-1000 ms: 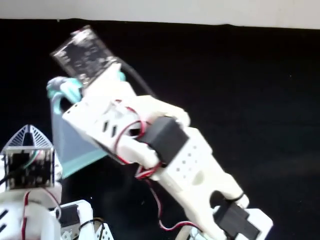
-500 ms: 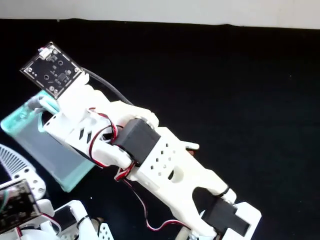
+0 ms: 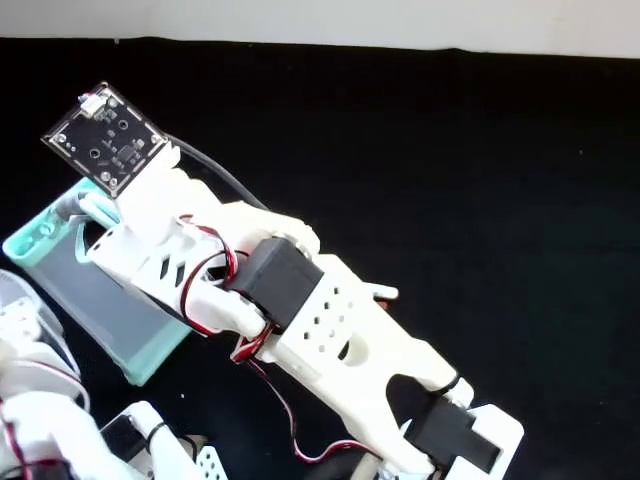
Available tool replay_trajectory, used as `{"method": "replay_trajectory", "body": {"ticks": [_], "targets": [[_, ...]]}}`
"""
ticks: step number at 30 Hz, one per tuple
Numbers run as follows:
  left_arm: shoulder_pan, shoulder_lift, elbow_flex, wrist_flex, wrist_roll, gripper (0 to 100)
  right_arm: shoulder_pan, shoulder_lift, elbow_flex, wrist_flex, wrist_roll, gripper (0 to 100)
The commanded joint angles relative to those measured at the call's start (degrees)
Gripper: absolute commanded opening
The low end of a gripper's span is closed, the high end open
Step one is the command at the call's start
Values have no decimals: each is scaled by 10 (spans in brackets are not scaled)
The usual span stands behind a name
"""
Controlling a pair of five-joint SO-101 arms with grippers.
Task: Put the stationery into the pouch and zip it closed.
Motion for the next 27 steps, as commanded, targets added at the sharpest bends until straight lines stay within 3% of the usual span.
{"method": "replay_trajectory", "body": {"ticks": [1, 4, 11, 27], "targets": [[0, 59, -60, 2, 32, 194, -3, -29, -16, -7, -5, 6], [7, 112, -115, 4, 51, 194, -3, -29, -16, -7, -5, 6], [124, 201, -212, 78, 84, 193, 0, -29, -15, -7, -5, 6], [124, 239, -213, 87, 85, 192, 0, -29, -15, -7, -5, 6]]}}
